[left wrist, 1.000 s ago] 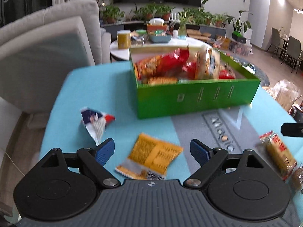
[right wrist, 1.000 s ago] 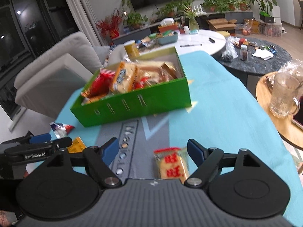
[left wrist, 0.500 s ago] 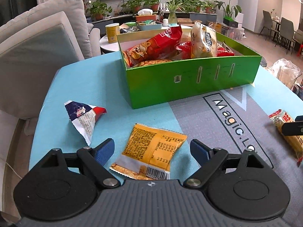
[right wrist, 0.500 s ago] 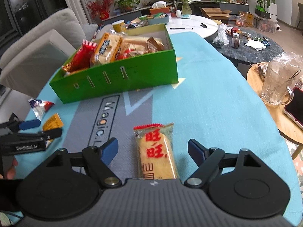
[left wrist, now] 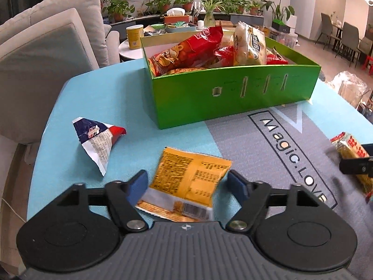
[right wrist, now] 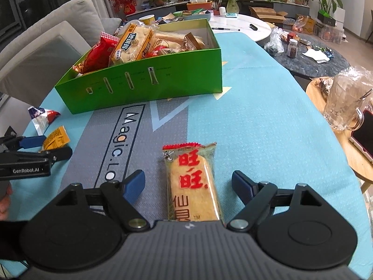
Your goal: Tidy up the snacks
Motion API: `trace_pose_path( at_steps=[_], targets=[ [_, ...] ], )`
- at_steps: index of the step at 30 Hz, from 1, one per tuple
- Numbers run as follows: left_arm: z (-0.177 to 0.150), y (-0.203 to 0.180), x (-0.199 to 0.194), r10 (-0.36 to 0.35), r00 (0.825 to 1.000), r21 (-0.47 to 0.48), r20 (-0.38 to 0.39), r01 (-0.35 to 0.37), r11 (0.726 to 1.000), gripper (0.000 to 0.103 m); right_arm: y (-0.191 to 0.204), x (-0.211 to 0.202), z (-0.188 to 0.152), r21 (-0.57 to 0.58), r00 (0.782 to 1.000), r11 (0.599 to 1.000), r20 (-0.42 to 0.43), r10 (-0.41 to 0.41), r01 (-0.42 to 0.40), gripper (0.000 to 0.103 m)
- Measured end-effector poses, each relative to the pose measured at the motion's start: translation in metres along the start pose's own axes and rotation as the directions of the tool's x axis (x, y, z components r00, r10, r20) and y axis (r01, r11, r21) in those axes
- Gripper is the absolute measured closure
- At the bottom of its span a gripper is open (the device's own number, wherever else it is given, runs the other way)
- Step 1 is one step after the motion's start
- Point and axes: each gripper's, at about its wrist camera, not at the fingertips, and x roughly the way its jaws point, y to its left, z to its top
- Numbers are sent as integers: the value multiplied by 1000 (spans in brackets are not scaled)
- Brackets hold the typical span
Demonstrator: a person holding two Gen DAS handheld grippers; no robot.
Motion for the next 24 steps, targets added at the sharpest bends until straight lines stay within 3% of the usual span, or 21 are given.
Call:
trace_pose_path(
  at_steps=[2,4,15,19,21,24],
  targets=[
    [0,0,-1,-2,1000,-7,2,2,1000,48,2,-1,-1,-20,1000,1000,9,-17,17,26],
    [0,0,-2,-4,1000,-10,1,4,1000,49,4,-2,-1,-34,999,999,14,-32,32,27],
    [-4,-7,-8,-3,1000,4,5,3,1000,50,13,-7,6,16,997,998,45,65,-66,27],
    [-5,-9,-9,1,1000,10,4,-1,1000,45,21,-4,5,0,996,996,38,85,-85,24],
    [-5,-9,-8,-3,1000,8,2,3,1000,38,21,-4,3,-3,996,996,38,85,-85,13],
    [-6,-10,-7,1,1000,7,6,-1,1000,36,22,-5,0,-21,996,997,39,75,-75,9]
  ],
)
